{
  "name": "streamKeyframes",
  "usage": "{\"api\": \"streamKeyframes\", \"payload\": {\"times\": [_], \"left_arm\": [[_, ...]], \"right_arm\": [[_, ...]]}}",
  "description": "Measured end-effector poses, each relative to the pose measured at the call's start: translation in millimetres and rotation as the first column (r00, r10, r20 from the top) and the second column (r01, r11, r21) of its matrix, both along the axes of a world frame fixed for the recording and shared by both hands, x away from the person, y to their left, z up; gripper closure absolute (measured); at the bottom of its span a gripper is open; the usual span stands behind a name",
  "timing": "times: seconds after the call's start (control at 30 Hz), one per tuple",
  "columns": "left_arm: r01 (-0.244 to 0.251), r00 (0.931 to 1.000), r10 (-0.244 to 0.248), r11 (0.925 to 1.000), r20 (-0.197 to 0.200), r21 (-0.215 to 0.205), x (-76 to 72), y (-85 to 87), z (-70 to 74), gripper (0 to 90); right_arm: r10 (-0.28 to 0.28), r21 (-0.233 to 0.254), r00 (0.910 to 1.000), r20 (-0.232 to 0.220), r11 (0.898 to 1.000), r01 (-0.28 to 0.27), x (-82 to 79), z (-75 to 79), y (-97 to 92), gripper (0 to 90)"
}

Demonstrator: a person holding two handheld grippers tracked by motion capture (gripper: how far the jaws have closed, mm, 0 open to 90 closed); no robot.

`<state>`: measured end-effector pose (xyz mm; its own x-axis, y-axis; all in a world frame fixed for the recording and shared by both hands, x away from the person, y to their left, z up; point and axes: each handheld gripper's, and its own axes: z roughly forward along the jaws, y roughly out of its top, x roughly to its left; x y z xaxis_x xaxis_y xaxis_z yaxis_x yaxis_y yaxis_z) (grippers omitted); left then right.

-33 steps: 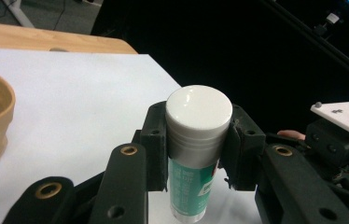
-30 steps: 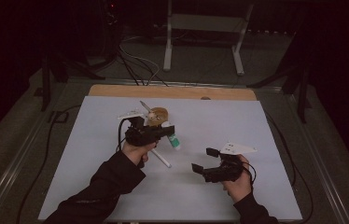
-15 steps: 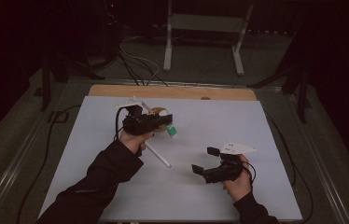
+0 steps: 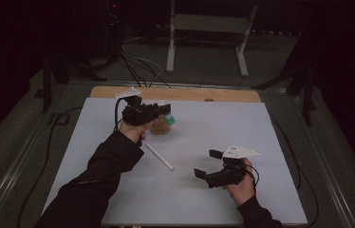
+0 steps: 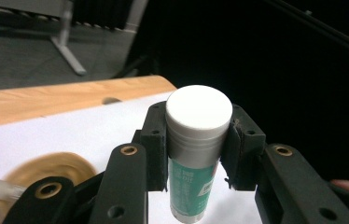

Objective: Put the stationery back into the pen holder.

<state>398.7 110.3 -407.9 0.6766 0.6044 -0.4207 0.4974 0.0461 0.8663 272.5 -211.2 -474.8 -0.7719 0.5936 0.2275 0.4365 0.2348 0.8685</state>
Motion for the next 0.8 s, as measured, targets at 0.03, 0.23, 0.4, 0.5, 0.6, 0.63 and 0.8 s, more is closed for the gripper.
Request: {"api": "streamKeyframes", "payload": {"times": [0.03,0.23,0.4,0.5,0.6,0.63,0.8], "left_arm": [[-0.012,0.9999,0.012,0.9999,0.007,0.007,2.2,0.2,-0.7,66.2],[-0.048,0.9986,0.047,0.9982,0.025,0.038,15.4,2.4,-4.6,66.2],[-0.077,0.9966,0.075,0.9952,0.035,0.061,22.8,3.1,-7.6,66.1],[-0.087,0.9958,0.085,0.9940,0.032,0.065,27.8,3.9,-10.5,66.1],[-0.099,0.9949,0.097,0.9928,0.029,0.069,32.9,4.9,-14.4,66.1],[-0.103,0.9944,0.101,0.9918,0.031,0.075,34.4,4.7,-15.7,66.1],[-0.111,0.9935,0.108,0.9896,0.038,0.092,40.4,3.6,-22.4,66.0]], "right_arm": [[-0.001,0.001,1.0000,0.002,1.000,0.001,0.0,-0.1,0.0,0.8],[-0.006,0.000,1.0000,0.003,1.000,0.006,0.5,-0.3,-1.1,0.8],[-0.005,-0.001,1.0000,0.002,1.000,0.005,0.6,-0.3,-0.9,0.8],[-0.005,-0.001,1.0000,0.007,1.000,0.005,0.5,0.2,-0.9,0.9],[-0.006,0.005,1.0000,0.003,1.000,0.006,0.5,0.6,-1.2,0.8],[-0.006,0.007,1.0000,0.003,1.000,0.006,0.6,0.5,-1.4,0.9],[0.001,0.002,1.0000,-0.006,1.000,-0.001,1.7,-0.6,-1.2,0.9]]}}
